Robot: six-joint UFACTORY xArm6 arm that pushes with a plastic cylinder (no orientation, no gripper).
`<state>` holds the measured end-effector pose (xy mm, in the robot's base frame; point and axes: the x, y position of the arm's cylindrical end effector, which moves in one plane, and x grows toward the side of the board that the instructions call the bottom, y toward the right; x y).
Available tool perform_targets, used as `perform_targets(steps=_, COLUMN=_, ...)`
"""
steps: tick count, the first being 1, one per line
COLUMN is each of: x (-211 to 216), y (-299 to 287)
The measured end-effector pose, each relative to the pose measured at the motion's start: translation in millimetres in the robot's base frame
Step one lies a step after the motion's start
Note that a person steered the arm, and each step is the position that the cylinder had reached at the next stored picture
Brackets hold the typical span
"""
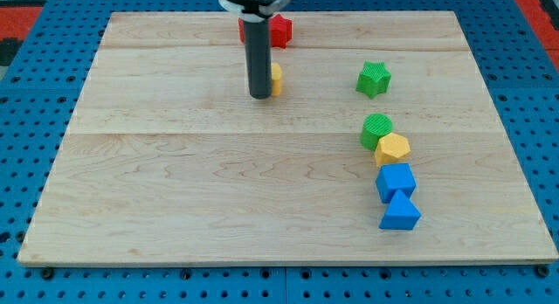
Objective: Push the yellow heart into the red circle
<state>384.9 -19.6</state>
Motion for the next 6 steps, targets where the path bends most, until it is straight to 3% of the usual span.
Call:
perform_targets(steps=1, x=29.9, y=15.9)
perform_targets(steps=3, x=-48.8, y=12.6)
perform_targets(steps=4, x=-86.2, y=-24.4)
perform_targets(steps=5, x=-97.4, y=-34.4)
perform_targets(steps=6, x=-49.5, y=-27.3)
